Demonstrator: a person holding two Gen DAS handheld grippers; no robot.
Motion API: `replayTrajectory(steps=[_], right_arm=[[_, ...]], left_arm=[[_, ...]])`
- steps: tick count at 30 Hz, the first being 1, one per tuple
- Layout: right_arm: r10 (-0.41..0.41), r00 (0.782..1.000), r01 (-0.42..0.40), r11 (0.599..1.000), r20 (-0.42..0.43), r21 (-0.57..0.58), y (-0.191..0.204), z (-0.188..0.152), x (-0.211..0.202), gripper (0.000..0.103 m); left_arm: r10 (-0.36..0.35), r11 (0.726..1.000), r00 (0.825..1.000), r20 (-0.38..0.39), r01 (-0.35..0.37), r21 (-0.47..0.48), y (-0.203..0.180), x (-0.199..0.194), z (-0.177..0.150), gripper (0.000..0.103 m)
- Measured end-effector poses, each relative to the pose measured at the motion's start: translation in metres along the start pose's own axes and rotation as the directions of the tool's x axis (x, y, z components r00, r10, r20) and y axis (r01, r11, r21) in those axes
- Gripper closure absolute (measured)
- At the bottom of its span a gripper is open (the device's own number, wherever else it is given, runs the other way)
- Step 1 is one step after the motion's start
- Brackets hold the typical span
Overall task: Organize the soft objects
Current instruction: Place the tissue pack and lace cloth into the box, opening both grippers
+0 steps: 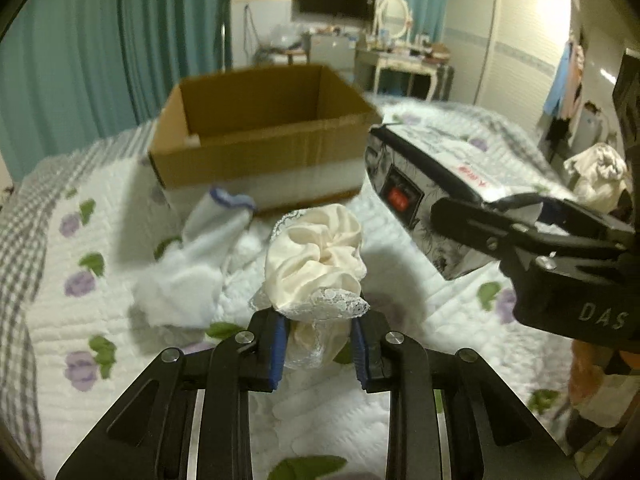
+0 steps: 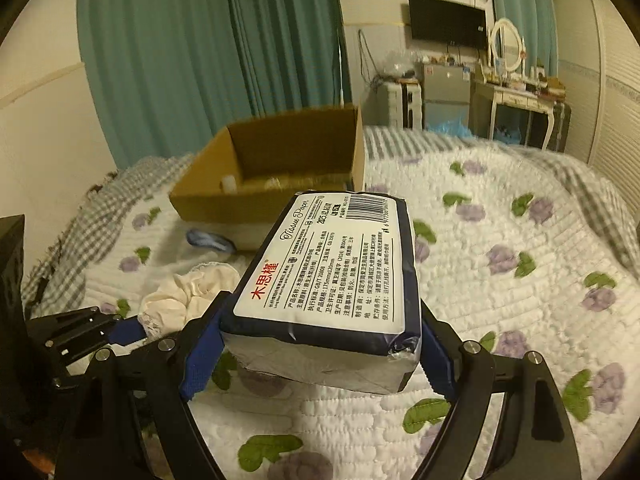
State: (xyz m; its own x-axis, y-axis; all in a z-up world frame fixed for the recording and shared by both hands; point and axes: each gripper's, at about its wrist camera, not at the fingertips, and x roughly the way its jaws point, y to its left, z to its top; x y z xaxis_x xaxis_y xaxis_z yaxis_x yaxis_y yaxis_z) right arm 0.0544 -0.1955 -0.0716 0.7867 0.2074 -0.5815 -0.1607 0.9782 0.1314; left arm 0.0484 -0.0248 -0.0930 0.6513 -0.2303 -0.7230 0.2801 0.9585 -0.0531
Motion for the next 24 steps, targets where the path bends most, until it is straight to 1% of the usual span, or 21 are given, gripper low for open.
replayTrajectory(steps=[3, 5, 8, 11, 14, 16, 19, 21, 24], right_arm=[[0.015, 0.998, -0.014, 1.0, 0.057, -0.008, 0.0, 0.019, -0.019, 0.019], [0.024, 0.995, -0.023, 1.0, 0.092, -0.014, -0.001, 0.033, -0.027, 0.019], [0.065, 0.986, -0.059, 0.997, 0.154, -0.048, 0.001, 0.063, -0.037, 0.019], [0.065, 0.978, -0.048, 0.995, 0.198, -0.093, 0.006, 0.093, -0.036, 0.019], [0.091, 0.971, -0.064, 0.99, 0.221, -0.126, 0.011, 0.123, -0.022, 0.019], [0.109, 0.969, -0.081, 0.988, 0.221, -0.133, 0.014, 0.137, -0.011, 0.019], [0.132, 0.966, -0.1, 0.984, 0.221, -0.149, 0.018, 0.156, 0.012, 0.019], [0.14, 0.966, -0.108, 0.983, 0.217, -0.151, 0.02, 0.166, 0.032, 0.019], [0.146, 0.97, -0.118, 0.982, 0.195, -0.148, 0.02, 0.174, 0.066, 0.019]], left_arm=[[-0.009, 1.0, 0.999, 0.053, 0.01, -0.001, -0.001, -0.027, 0.009, 0.077], [0.003, 1.0, 0.997, 0.078, -0.003, -0.001, -0.001, -0.039, 0.018, 0.077], [0.007, 1.0, 0.994, 0.109, -0.007, 0.002, 0.001, -0.052, 0.041, 0.077], [0.024, 1.0, 0.987, 0.158, -0.026, 0.014, 0.006, -0.063, 0.067, 0.077], [0.046, 0.999, 0.979, 0.199, -0.049, 0.01, 0.016, -0.068, 0.092, 0.077], [0.049, 0.999, 0.976, 0.213, -0.05, 0.0, 0.024, -0.066, 0.111, 0.077], [0.072, 0.997, 0.97, 0.231, -0.075, 0.004, 0.032, -0.062, 0.135, 0.077], [0.063, 0.998, 0.971, 0.231, -0.064, -0.003, 0.038, -0.054, 0.146, 0.077], [0.103, 0.994, 0.971, 0.216, -0.106, 0.002, 0.043, -0.028, 0.162, 0.077]])
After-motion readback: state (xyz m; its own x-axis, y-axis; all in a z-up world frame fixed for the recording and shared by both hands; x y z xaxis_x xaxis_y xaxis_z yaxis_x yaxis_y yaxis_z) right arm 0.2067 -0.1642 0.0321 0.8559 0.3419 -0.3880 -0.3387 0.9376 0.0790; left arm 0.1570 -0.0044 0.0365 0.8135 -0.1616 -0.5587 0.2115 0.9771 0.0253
